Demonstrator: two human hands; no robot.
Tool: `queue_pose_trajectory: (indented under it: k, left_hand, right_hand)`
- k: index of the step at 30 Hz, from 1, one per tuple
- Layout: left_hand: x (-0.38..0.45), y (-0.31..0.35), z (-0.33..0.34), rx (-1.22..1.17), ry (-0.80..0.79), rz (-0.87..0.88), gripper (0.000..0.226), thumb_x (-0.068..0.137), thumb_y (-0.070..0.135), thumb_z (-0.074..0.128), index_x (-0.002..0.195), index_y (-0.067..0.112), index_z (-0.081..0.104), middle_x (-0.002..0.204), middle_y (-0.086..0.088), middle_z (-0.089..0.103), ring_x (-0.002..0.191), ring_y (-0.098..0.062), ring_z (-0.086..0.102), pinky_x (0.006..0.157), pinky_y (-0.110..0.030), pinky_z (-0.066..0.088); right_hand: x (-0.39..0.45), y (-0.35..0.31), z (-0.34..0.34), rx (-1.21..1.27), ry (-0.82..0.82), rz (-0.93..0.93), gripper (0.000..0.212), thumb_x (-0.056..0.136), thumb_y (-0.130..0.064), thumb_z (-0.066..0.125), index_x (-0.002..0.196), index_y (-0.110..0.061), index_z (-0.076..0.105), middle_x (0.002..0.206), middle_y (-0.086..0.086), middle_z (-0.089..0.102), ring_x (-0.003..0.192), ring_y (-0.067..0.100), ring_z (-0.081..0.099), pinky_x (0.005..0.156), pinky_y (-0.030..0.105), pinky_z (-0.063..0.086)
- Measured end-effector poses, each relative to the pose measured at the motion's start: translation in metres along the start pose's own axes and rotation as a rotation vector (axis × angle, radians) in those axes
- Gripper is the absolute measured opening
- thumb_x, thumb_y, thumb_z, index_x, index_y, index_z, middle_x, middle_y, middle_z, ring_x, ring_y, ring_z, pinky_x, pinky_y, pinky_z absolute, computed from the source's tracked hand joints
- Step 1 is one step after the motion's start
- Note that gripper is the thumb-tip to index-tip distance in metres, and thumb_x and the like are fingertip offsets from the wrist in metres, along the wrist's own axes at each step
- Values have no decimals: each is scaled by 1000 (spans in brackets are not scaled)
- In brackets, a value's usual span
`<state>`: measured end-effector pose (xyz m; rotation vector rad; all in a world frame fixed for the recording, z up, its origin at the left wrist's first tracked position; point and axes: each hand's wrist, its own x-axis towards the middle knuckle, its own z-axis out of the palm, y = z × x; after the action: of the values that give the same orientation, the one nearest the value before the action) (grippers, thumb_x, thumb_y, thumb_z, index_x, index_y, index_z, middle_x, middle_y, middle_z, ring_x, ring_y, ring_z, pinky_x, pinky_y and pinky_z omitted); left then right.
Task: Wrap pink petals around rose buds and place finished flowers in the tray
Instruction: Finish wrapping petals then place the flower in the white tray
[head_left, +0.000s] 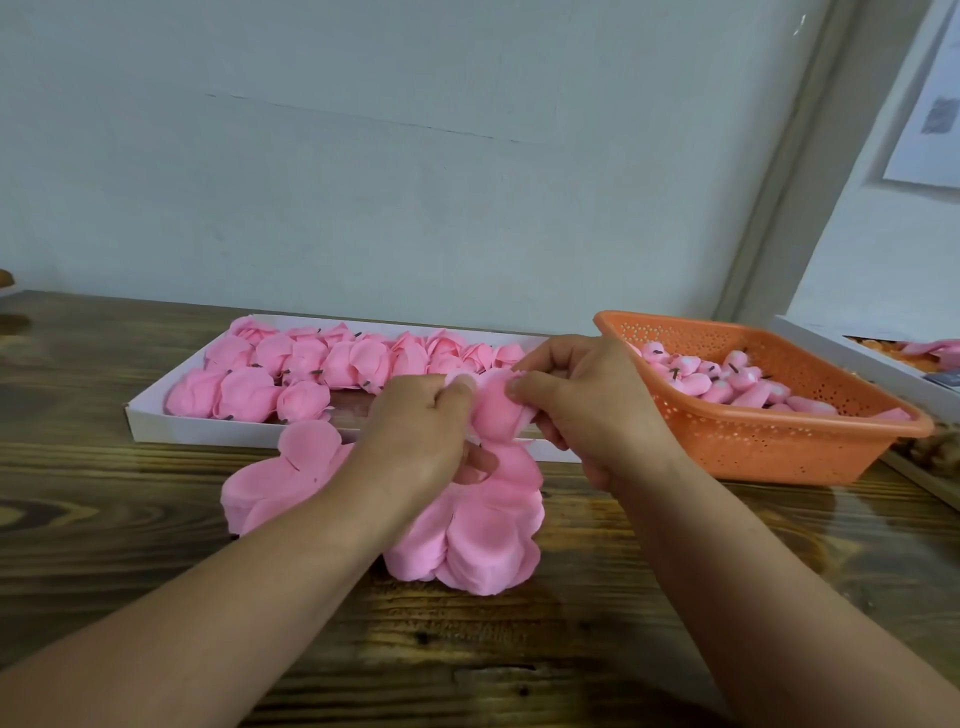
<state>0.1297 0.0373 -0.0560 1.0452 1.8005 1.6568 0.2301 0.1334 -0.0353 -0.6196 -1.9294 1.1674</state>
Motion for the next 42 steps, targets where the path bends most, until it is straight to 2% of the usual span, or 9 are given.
queue_pose_trajectory:
  k: [6,9,13,16,23,31,36,39,42]
  left_hand:
    - [3,6,-5,-368,67,-233,17,101,18,43,86,15,51,51,-14,66,42,-21,65,37,-21,46]
    - [2,7,-4,-448,59,-274,12,101,16,42,98,9,49,50,-16,65,41,-22,65,36,-22,47]
    - [2,5,-4,-493,54,-300,28,102,17,39,121,-2,49,53,-17,67,45,-22,66,40,-26,54]
    - [2,5,-2,-543,45,-315,28,102,17,39,122,-1,46,56,-18,68,47,-23,67,42,-27,55]
    - [3,6,-2,-364,-15,-299,14,98,14,44,89,8,52,69,-25,70,53,-29,69,51,-32,59]
    - [1,0,2,-110,-116,-104,33,102,22,40,95,1,65,71,-17,72,64,-26,70,62,-31,60]
    - [1,-1,1,60,-140,-14,58,101,42,33,72,6,69,64,-10,72,68,-22,72,70,-29,60]
    - [4,-1,-1,-66,-187,-80,63,98,52,31,87,6,72,73,-12,74,74,-25,73,73,-33,59]
    - [5,2,-4,-204,-246,-177,58,100,47,34,98,3,70,84,-20,74,72,-26,72,68,-33,58]
  right_hand:
    - [-1,-2,1,13,-36,-2,27,79,10,60,61,-10,58,35,-9,47,29,2,37,33,14,28]
    - [-1,-2,-1,-6,-34,-17,28,79,9,60,61,-12,58,35,-10,47,29,2,37,33,13,28]
    - [1,0,-1,-26,15,-19,28,79,8,60,61,-13,58,35,-11,46,29,3,36,33,13,28]
    - [2,2,-1,-19,38,-5,28,79,8,59,61,-13,57,36,-11,47,30,2,37,34,13,28]
    - [-2,-6,-4,-261,-163,-126,17,79,6,61,75,-9,67,56,7,49,49,12,38,49,24,33]
    - [-4,-6,-1,-458,-193,-192,14,79,1,60,75,-11,67,49,-13,47,45,2,41,49,18,34]
    - [-6,-6,5,-470,-173,-203,18,78,1,59,68,-14,61,46,-15,50,45,-1,45,46,12,33]
    - [-5,-4,5,-398,-98,-147,17,78,-3,61,67,-16,62,52,-8,53,47,6,45,50,24,38]
    - [-4,-4,2,-356,-54,-93,25,77,-4,63,60,-22,60,50,-8,53,47,10,47,53,29,41]
